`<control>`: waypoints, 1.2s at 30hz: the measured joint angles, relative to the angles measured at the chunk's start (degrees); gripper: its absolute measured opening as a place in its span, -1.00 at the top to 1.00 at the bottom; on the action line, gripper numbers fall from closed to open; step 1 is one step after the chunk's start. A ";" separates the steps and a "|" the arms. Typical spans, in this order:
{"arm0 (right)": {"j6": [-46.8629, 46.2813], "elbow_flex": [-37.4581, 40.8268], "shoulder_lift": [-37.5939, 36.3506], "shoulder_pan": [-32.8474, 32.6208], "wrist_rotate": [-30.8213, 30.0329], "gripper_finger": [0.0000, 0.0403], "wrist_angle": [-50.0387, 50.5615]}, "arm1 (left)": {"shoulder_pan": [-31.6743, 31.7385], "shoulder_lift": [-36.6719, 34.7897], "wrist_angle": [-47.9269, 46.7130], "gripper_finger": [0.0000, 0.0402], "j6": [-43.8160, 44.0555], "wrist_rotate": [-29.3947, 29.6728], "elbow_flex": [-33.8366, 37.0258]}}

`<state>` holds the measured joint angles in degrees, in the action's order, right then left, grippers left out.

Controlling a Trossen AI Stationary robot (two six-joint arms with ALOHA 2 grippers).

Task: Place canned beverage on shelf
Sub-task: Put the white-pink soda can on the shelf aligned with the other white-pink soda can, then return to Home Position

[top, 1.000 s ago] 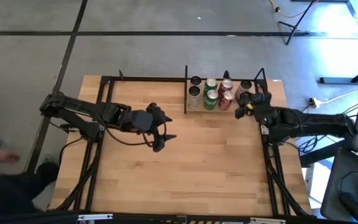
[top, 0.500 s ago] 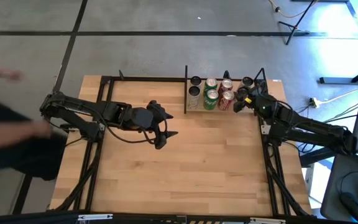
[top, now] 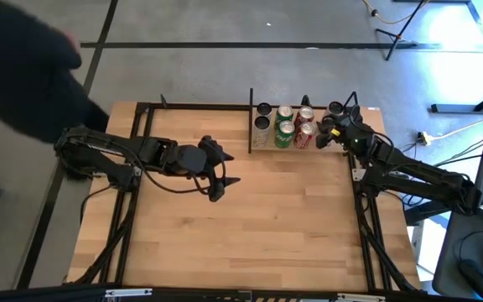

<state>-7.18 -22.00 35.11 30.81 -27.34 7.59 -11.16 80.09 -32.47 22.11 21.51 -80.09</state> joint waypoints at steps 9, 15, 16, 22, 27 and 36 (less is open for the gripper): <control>0.07 0.00 -0.02 -0.03 -0.52 -0.81 -0.30 | -0.02 0.00 0.00 -0.61 0.00 -1.55 0.00; 0.12 -5.29 -0.04 -0.03 -0.33 -0.72 3.46 | -0.02 -0.52 0.07 -0.61 0.18 -1.50 0.02; 0.04 -7.30 -0.08 -0.05 0.12 -0.70 5.42 | 0.00 -0.86 0.37 -0.61 0.67 -1.44 0.00; -10.21 -19.90 0.58 -0.30 21.01 -0.59 14.16 | -1.30 -2.14 0.81 -0.61 1.80 -3.89 0.00; -18.89 -22.81 4.06 -8.52 34.25 -0.33 9.74 | -3.49 -1.85 0.81 -0.54 0.90 -4.01 0.00; -17.03 -22.96 12.18 -30.37 21.79 0.83 2.20 | -4.76 -4.88 -2.08 0.30 -9.24 -5.93 2.52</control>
<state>-24.21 -44.96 47.30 0.45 -5.55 9.80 -15.91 75.21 -34.55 12.87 15.58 -77.58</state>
